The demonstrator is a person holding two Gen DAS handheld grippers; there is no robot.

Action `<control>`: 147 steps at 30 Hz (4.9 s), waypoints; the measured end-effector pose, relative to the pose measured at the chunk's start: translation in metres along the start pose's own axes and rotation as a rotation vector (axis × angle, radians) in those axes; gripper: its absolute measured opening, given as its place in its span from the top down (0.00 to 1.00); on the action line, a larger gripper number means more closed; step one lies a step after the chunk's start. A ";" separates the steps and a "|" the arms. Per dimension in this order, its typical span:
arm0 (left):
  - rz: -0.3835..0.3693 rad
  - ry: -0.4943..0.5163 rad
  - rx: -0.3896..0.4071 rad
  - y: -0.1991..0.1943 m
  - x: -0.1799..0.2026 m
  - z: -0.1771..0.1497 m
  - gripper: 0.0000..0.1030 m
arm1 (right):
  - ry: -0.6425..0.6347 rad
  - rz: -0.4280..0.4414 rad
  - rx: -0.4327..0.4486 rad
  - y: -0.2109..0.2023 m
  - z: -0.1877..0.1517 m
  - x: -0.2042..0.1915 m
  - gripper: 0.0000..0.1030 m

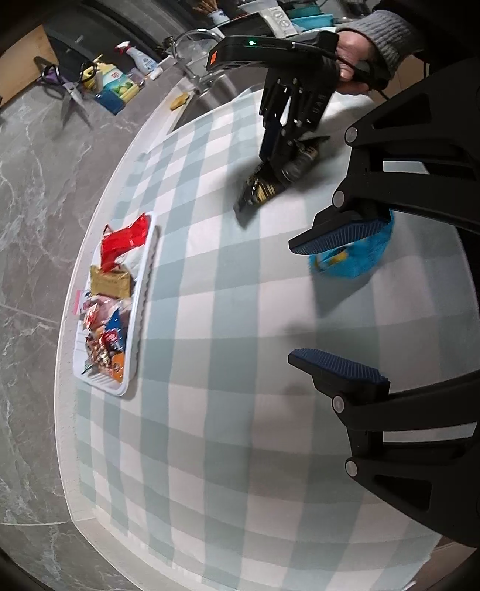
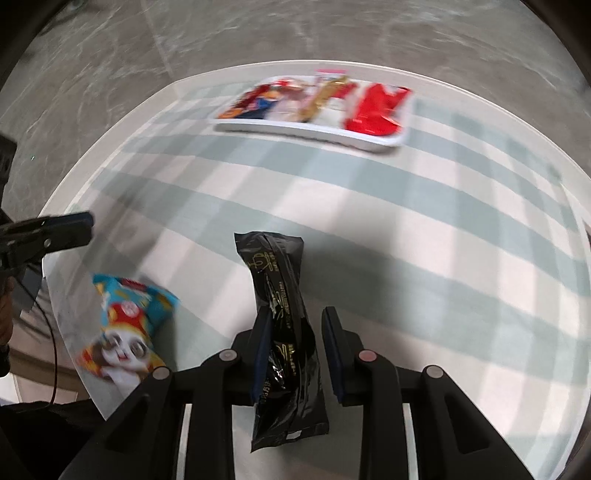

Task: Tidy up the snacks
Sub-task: 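Move both open tools back from the tray toward the remaining bags, then grasp the blue chip bag with the left tool while the right grasps the black bag, then lift both bags and carry them over the white tray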

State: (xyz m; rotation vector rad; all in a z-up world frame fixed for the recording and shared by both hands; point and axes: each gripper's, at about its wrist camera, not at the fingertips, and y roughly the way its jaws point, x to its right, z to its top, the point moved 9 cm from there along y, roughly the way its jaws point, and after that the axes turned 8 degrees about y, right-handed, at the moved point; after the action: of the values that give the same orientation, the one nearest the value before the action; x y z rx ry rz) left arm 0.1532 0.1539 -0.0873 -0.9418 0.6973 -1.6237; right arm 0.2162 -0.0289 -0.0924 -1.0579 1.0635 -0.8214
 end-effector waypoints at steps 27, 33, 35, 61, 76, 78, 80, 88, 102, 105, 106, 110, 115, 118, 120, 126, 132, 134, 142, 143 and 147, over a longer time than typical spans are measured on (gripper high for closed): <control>-0.099 -0.137 -0.094 0.038 0.052 -0.034 0.42 | 0.036 -0.018 0.041 -0.032 -0.046 0.029 0.50; -0.110 -0.143 -0.092 0.043 0.056 -0.030 0.41 | 0.016 -0.023 0.027 -0.025 -0.045 0.027 0.49; -0.113 -0.146 -0.092 0.044 0.057 -0.030 0.41 | 0.010 -0.025 0.023 -0.024 -0.045 0.027 0.49; -0.126 -0.182 -0.111 0.047 0.060 -0.029 0.41 | 0.001 -0.017 0.004 -0.016 -0.047 0.024 0.45; -0.093 -0.136 -0.144 0.083 0.074 -0.040 0.45 | -0.004 -0.019 0.001 -0.013 -0.050 0.024 0.44; -0.085 -0.115 -0.126 0.085 0.076 -0.039 0.49 | -0.006 -0.021 0.003 -0.012 -0.050 0.026 0.49; -0.078 -0.094 -0.119 0.087 0.078 -0.038 0.53 | -0.003 -0.014 0.009 -0.011 -0.048 0.029 0.62; -0.061 -0.021 -0.089 0.085 0.085 -0.035 0.56 | 0.089 0.094 0.010 -0.016 -0.044 0.035 0.69; -0.054 0.032 -0.054 0.068 0.086 -0.024 0.56 | 0.192 0.191 0.015 -0.025 -0.039 0.041 0.76; -0.056 0.033 -0.052 0.068 0.085 -0.022 0.56 | 0.206 0.204 0.014 -0.025 -0.039 0.042 0.77; -0.056 0.033 -0.051 0.067 0.085 -0.021 0.56 | 0.211 0.208 0.014 -0.025 -0.039 0.042 0.77; -0.059 0.031 -0.046 0.065 0.084 -0.018 0.56 | 0.245 0.242 0.008 -0.024 -0.038 0.044 0.77; -0.059 0.026 -0.040 0.063 0.080 -0.014 0.56 | 0.317 0.310 0.002 -0.024 -0.035 0.049 0.77; -0.061 0.023 -0.038 0.063 0.078 -0.011 0.56 | 0.369 0.359 0.000 -0.025 -0.033 0.051 0.77; -0.063 0.019 -0.034 0.062 0.076 -0.010 0.56 | 0.403 0.395 -0.003 -0.025 -0.031 0.052 0.77; -0.069 0.010 -0.028 0.060 0.072 -0.001 0.56 | 0.497 0.504 -0.010 -0.026 -0.023 0.052 0.77; -0.082 -0.010 -0.019 0.057 0.065 0.009 0.56 | 0.574 0.608 -0.014 -0.028 -0.011 0.049 0.77; -0.087 -0.014 -0.015 0.055 0.063 0.014 0.56 | 0.601 0.641 -0.015 -0.028 -0.006 0.048 0.77; -0.116 -0.052 0.015 0.046 0.042 0.041 0.56 | 0.679 0.732 -0.010 -0.024 0.020 0.046 0.77; -0.118 -0.056 0.018 0.045 0.040 0.045 0.56 | 0.683 0.739 -0.006 -0.024 0.024 0.045 0.77; -0.119 -0.065 0.038 0.040 0.026 0.064 0.56 | 0.692 0.762 0.011 -0.026 0.043 0.044 0.77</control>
State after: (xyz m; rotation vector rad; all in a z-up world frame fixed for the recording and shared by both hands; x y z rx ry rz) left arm 0.2254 0.1206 -0.0815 -1.0205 0.5732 -1.6964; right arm 0.2697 -0.0650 -0.0745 -0.2655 1.8787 -0.5522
